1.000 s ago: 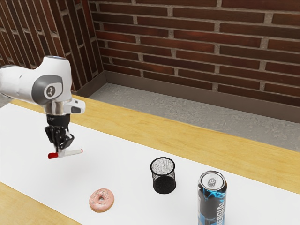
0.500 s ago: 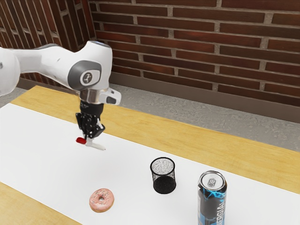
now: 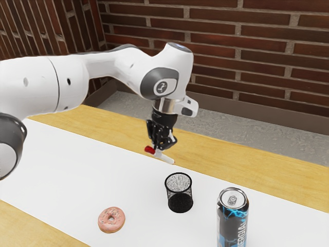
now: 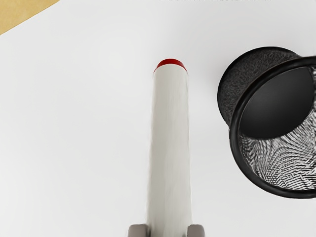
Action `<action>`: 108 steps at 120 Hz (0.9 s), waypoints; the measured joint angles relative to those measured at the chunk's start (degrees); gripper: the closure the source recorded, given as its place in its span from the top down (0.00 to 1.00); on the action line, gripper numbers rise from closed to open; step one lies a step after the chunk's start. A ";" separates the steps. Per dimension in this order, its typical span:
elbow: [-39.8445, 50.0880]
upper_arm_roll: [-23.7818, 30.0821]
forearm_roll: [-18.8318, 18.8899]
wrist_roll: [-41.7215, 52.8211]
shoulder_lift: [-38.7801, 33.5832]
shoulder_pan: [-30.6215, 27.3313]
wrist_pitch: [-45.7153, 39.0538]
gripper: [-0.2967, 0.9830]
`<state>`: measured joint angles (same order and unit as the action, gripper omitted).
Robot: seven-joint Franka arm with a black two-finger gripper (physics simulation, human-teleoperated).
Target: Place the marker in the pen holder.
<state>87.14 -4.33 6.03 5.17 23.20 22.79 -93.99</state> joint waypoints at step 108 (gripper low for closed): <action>-5.38 6.45 1.24 -5.14 3.28 1.65 11.27 0.15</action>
<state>81.76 2.12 7.26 0.04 26.48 24.43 -82.72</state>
